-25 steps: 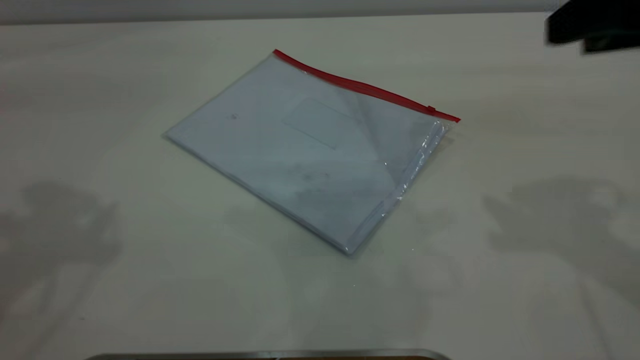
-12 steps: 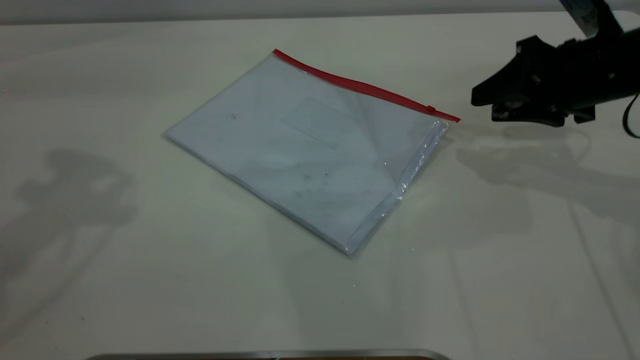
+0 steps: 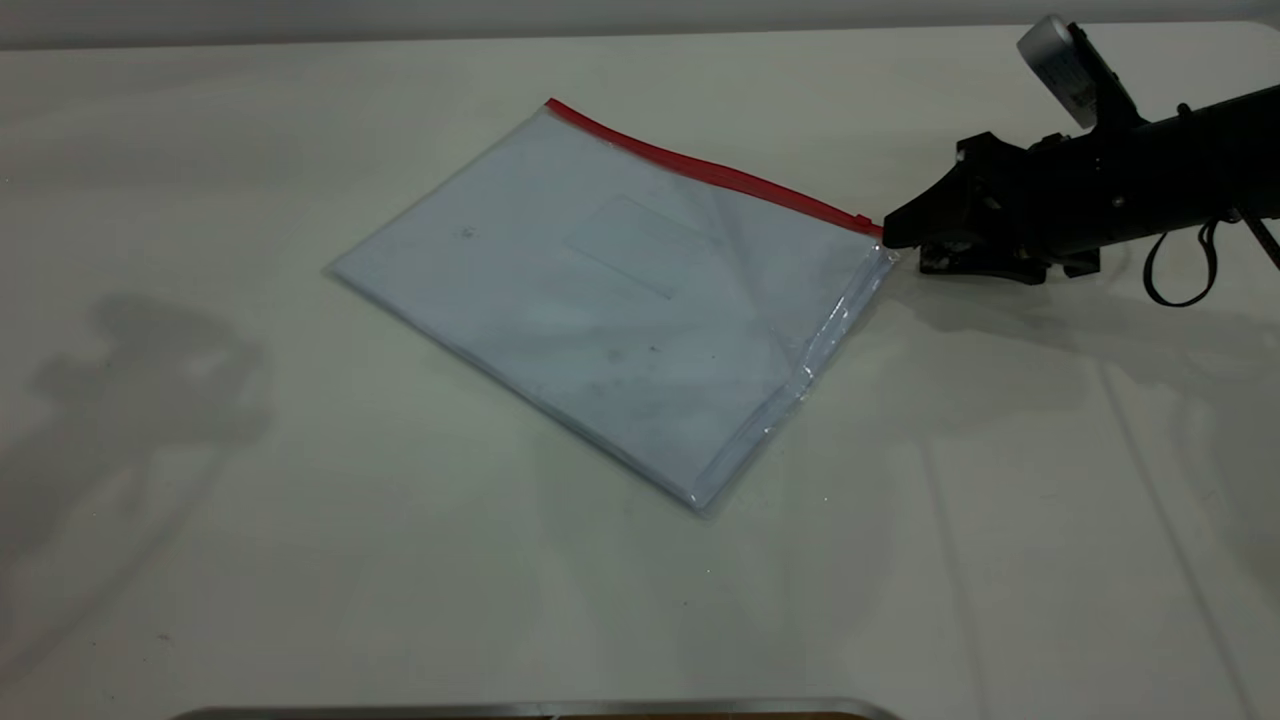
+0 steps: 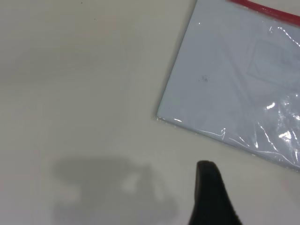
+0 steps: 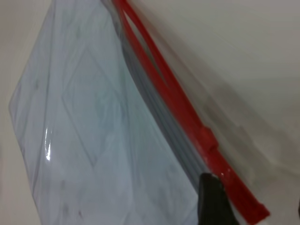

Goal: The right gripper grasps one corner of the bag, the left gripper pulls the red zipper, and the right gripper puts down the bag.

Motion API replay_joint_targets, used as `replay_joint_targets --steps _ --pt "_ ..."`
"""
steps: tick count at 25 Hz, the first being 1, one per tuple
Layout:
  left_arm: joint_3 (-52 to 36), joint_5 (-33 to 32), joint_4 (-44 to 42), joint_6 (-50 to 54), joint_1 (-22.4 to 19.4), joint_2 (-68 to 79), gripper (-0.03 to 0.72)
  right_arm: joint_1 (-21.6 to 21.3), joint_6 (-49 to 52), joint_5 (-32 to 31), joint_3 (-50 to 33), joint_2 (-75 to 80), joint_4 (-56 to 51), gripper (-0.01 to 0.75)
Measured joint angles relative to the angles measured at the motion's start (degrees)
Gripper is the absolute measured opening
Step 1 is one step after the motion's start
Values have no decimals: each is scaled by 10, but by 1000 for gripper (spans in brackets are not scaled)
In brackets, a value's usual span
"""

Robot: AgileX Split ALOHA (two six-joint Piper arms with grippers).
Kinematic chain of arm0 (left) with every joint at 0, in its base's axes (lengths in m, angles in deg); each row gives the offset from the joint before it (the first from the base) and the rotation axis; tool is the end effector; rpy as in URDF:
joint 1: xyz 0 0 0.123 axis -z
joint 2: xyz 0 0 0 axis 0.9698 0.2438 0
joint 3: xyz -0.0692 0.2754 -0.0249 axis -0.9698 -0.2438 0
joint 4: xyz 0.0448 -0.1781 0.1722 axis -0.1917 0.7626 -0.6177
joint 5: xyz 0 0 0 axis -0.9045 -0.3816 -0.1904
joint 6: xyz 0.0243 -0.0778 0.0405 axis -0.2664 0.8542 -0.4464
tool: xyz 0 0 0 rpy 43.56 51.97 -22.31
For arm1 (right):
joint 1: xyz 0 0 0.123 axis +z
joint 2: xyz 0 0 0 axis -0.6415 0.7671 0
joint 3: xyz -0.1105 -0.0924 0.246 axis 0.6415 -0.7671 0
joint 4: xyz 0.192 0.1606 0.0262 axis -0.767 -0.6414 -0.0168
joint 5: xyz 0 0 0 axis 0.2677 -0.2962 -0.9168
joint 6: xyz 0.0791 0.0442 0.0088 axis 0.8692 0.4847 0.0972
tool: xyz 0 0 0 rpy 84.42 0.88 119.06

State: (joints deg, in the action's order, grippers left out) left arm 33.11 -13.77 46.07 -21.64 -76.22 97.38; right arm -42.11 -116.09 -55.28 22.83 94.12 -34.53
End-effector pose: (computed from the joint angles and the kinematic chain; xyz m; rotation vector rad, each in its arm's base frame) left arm 0.3055 -0.0192 0.2509 0.2711 2.3795 -0.2103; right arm 0.3964 0.0465 -0.0377 0.0275 2.5112 1.0220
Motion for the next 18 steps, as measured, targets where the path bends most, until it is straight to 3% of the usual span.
replay_joint_targets --steps 13,15,18 --pt "0 4 2 -1 0 0 515 38 0 -1 3 1 -5 451" --pt "0 5 2 -1 0 0 515 41 0 4 4 1 -8 398" --pt "0 5 2 -1 0 0 515 44 -1 6 4 1 -10 217"
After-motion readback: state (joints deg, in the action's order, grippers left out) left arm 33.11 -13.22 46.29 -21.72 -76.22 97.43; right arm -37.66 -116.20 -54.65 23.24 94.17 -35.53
